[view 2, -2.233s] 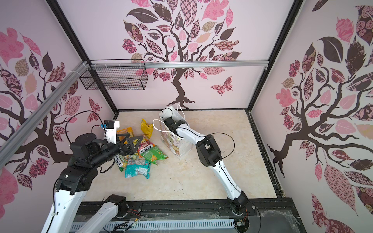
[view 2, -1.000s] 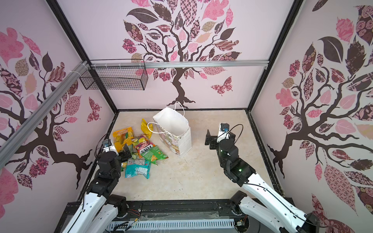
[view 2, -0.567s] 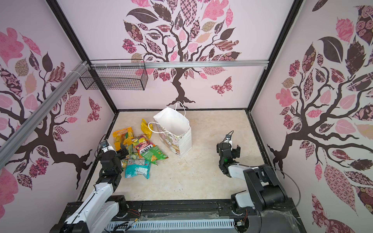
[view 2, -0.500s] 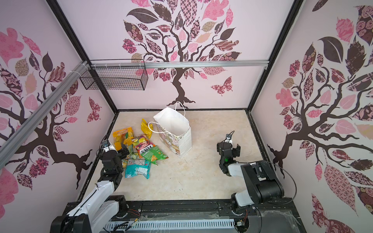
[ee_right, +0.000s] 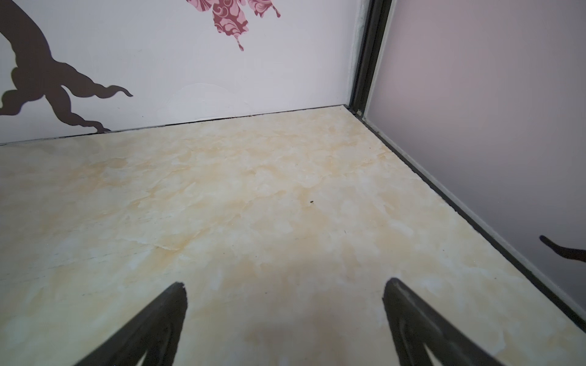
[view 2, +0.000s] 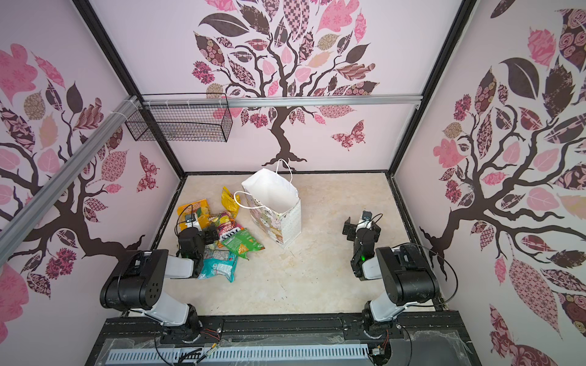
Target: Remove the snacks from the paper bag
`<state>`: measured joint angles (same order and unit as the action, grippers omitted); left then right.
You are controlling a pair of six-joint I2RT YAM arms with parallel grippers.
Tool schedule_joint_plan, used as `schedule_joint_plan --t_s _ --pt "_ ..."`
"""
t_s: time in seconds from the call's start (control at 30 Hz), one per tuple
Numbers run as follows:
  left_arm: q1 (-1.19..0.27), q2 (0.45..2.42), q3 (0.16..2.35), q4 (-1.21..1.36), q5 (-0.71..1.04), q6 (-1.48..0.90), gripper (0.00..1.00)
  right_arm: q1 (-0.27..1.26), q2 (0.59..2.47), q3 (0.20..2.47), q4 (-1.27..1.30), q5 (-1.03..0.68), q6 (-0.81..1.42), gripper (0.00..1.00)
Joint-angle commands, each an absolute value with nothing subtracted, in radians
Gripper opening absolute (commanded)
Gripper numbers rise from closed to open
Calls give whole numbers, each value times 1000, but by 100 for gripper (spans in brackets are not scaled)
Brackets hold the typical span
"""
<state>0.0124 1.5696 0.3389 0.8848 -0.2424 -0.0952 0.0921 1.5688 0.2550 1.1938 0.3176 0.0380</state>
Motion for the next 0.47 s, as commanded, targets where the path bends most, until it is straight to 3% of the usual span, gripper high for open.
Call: schedule_joint_plan --t_s 0.0,0.33,0.43 --pt "-5 1547 382 851 -250 -70 98 90 1572 264 1217 302 52 100" --pt "-4 1557 377 880 -252 -68 99 87 1577 271 1210 292 52 99" --pt "-4 1555 377 875 -251 -68 99 87 1566 239 1257 214 18 100"
